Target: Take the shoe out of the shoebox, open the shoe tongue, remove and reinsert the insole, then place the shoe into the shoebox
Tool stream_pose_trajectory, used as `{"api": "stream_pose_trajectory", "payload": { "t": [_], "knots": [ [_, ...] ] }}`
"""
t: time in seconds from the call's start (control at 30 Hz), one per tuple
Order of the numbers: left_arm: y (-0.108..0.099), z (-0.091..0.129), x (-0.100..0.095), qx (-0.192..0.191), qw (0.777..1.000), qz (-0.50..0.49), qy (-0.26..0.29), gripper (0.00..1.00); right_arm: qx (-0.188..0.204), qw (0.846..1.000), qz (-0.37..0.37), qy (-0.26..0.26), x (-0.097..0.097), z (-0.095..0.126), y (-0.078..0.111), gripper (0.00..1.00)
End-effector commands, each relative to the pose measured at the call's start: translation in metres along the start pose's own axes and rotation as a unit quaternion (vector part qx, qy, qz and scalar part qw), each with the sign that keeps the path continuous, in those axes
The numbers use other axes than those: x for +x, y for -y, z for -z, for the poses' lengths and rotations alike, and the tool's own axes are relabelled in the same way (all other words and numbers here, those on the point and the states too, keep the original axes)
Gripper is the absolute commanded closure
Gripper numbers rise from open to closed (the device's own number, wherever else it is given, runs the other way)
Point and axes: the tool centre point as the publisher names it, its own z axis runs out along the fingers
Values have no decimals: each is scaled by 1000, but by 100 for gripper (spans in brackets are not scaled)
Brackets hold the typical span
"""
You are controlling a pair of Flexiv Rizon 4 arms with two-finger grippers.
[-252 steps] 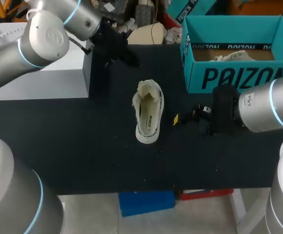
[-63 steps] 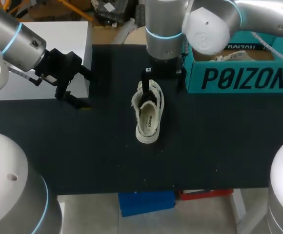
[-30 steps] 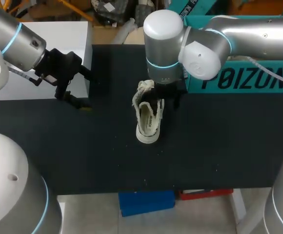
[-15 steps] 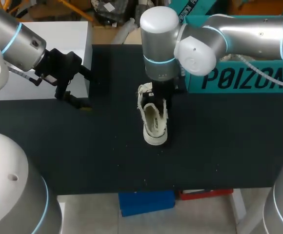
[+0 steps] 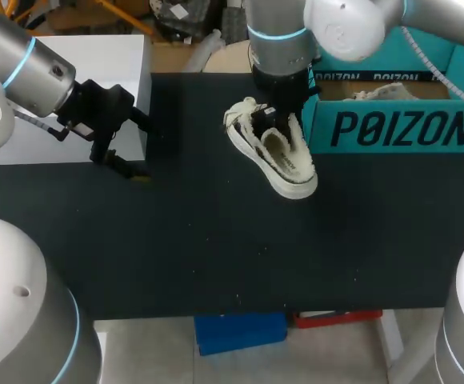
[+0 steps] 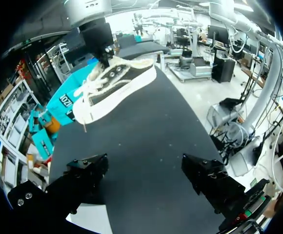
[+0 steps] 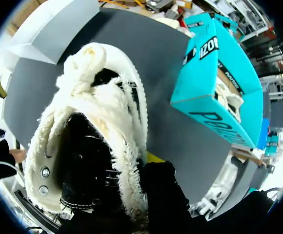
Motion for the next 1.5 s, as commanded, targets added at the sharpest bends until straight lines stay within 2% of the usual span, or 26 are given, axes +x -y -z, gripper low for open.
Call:
{"api": "stream_pose_trajectory", "payload": {
  "t": [0.03, 0.73, 0.77, 0.83, 0.93, 1.07, 1.2, 1.37, 1.5],
  "knots": [
    [0, -1, 0, -1, 1000, -1, 2, 0, -43, 901, 433, -6, -40, 105, 23, 100],
    [0, -1, 0, -1, 1000, -1, 2, 0, -43, 901, 433, -6, -40, 105, 23, 100],
    [0, -1, 0, -1, 1000, -1, 2, 0, -36, 897, 440, 9, -44, 104, 23, 100],
    [0, -1, 0, -1, 1000, -1, 2, 0, -42, 899, 436, 26, -56, 103, 25, 100],
    [0, -1, 0, -1, 1000, -1, 2, 0, -41, 893, 447, 38, -73, 101, 24, 100],
    [0, -1, 0, -1, 1000, -1, 2, 0, -42, 884, 464, 47, -110, 98, 14, 100],
    [0, -1, 0, -1, 1000, -1, 2, 0, -46, 877, 475, 51, -149, 90, -6, 100],
    [0, -1, 0, -1, 1000, -1, 2, 0, -46, 860, 506, 54, -198, 81, -43, 100],
    [0, -1, 0, -1, 1000, -1, 2, 0, -42, 855, 515, 53, -241, 70, -70, 100]
  ]
}}
